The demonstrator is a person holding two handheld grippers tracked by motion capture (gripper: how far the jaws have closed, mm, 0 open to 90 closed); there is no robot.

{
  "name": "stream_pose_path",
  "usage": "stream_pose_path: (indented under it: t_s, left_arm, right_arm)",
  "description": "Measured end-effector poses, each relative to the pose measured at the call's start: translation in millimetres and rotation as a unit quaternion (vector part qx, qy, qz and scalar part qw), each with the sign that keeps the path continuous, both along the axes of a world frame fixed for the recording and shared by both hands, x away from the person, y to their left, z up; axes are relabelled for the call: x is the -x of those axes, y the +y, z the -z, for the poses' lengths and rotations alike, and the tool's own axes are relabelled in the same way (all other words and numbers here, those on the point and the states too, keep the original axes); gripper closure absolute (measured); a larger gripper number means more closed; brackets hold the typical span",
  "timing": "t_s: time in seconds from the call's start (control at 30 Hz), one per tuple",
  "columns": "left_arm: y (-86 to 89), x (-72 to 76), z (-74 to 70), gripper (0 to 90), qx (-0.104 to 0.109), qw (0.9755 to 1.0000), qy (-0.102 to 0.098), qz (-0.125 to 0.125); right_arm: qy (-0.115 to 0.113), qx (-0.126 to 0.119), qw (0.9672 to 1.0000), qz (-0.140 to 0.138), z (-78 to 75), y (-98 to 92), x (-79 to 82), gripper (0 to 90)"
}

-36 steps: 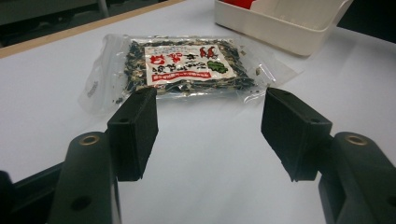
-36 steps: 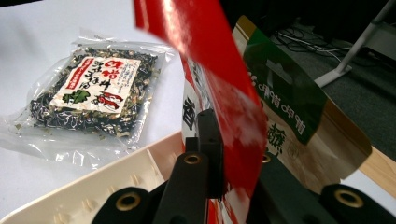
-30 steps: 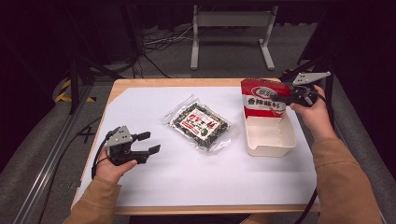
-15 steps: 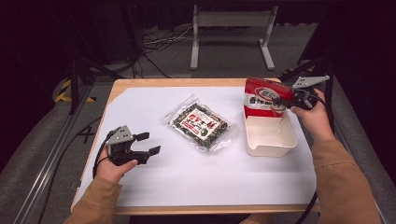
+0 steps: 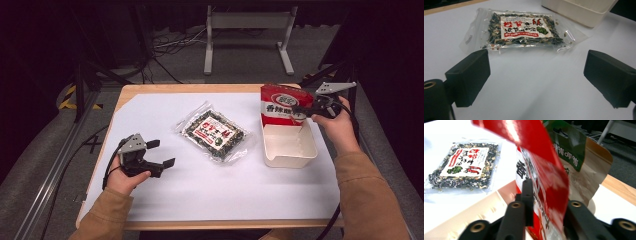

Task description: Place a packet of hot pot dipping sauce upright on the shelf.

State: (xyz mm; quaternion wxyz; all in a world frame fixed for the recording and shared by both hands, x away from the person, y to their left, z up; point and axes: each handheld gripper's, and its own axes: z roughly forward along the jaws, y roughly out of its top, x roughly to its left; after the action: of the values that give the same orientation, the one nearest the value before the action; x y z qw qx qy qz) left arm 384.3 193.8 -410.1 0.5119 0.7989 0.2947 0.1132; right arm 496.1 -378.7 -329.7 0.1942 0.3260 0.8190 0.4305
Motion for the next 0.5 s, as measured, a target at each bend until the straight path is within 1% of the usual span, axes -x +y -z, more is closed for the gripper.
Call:
stream_pose_path:
  t_s: [0.03, 0.07, 0.1, 0.13, 0.17, 0.2, 0.23, 0.27, 0.3, 0.37, 0.4, 0.43, 0.5]
  left_arm:
    - [-1.1, -0.9, 0.3, 6.3, -0.002, 1.0000, -0.001, 0.002]
    - [-1.9, -1.7, 0.6, 5.5, -0.002, 1.0000, -0.001, 0.005]
    - [-2.9, -2.1, 0.5, 5.2, 0.000, 1.0000, 0.003, 0.008]
    - [-3.9, -2.2, 0.1, 6.2, 0.005, 0.9997, 0.017, 0.017]
    - [-4.3, -2.3, 0.1, 7.2, 0.011, 0.9992, 0.022, 0.031]
    - [-4.9, -2.4, 0.0, 6.0, 0.018, 0.9989, 0.019, 0.040]
    - [-5.2, -2.6, -0.2, 6.0, 0.022, 0.9988, 0.015, 0.042]
    - [-5.9, -4.1, -1.5, 6.4, 0.017, 0.9991, 0.009, 0.037]
    - [-5.9, -4.1, -1.5, 6.3, 0.017, 0.9991, 0.009, 0.037]
    - [-6.7, -5.0, -1.8, 6.4, 0.020, 0.9991, 0.013, 0.034]
    - [-6.7, -5.0, -1.8, 6.4, 0.020, 0.9991, 0.013, 0.034]
    - [-6.9, -5.8, -2.3, 6.4, 0.014, 0.9994, 0.009, 0.031]
    - [-7.7, -6.4, -2.5, 7.3, 0.018, 0.9994, 0.005, 0.028]
  right_arm:
    - [0.000, -0.004, 1.0000, 0.003, 0.1, -0.3, 0.9, 68.8]
    - [-0.004, -0.008, 0.9999, 0.010, -0.2, -1.0, 2.8, 63.8]
    - [-0.006, -0.013, 0.9997, 0.018, -0.7, -1.6, 4.8, 59.1]
    - [-0.012, -0.017, 0.9995, 0.026, -1.5, -2.4, 6.7, 55.1]
    - [-0.017, -0.022, 0.9992, 0.030, -2.5, -3.2, 8.9, 52.5]
    - [-0.020, -0.024, 0.9989, 0.035, -3.6, -3.8, 11.4, 49.5]
    - [-0.028, -0.021, 0.9985, 0.041, -5.6, -4.6, 14.9, 46.9]
    - [-0.030, -0.021, 0.9983, 0.045, -7.0, -5.1, 17.4, 45.9]
    - [-0.030, -0.021, 0.9983, 0.045, -7.0, -5.1, 17.4, 45.9]
    - [-0.037, -0.021, 0.9978, 0.050, -11.2, -7.5, 25.0, 44.0]
    - [-0.037, -0.021, 0.9978, 0.050, -11.2, -7.5, 25.0, 44.0]
    - [-0.040, -0.021, 0.9975, 0.054, -12.7, -8.2, 28.0, 43.3]
    - [-0.047, -0.026, 0.9964, 0.065, -15.0, -10.4, 35.7, 41.7]
